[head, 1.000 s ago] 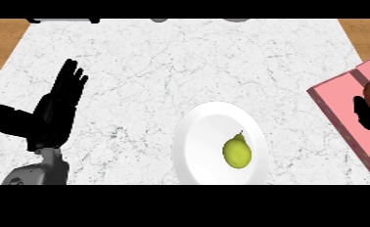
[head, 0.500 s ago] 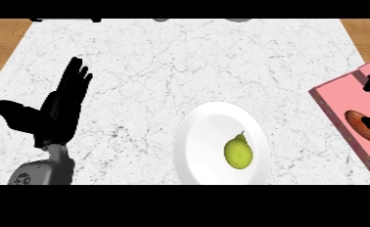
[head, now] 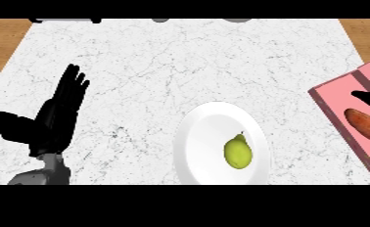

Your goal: Pick the sweet potato from the plate and place it in the cardboard box

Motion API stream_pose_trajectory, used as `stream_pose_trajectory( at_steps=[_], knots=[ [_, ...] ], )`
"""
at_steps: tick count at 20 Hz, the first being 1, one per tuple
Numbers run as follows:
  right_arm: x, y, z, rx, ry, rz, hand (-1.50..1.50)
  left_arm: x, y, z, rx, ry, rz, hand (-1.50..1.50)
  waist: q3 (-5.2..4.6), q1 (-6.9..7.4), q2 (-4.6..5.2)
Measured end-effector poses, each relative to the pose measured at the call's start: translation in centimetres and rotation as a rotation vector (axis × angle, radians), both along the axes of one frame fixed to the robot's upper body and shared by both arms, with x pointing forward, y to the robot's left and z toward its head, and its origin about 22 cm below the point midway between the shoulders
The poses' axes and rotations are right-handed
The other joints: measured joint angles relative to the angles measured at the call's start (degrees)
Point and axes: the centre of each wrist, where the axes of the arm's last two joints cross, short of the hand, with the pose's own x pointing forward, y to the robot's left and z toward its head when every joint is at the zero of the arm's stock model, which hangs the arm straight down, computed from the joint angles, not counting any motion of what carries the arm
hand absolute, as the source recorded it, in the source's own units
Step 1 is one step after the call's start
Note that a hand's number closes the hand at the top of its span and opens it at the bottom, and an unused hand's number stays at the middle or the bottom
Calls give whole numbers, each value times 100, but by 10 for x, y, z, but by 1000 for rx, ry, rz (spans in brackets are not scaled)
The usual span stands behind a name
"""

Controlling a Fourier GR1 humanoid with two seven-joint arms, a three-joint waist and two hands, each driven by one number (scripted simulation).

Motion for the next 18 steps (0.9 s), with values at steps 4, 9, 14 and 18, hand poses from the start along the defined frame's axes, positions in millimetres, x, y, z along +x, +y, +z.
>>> stream_pose_trajectory(
  at_steps=[4,9,14,18],
  knots=[
    [0,-10,13,182,-104,39,-150,0,-1,6,-3,3,-1,0,-6,-52,-13],
    [-3,-28,22,488,-182,60,-150,3,1,6,-2,9,12,0,-8,-114,-25],
    [-19,-57,24,710,-254,68,-150,3,3,2,1,1,19,0,-10,-118,-18],
    [-40,-85,21,788,-311,57,-150,6,1,10,4,4,12,0,-9,-92,-10]
  ],
)
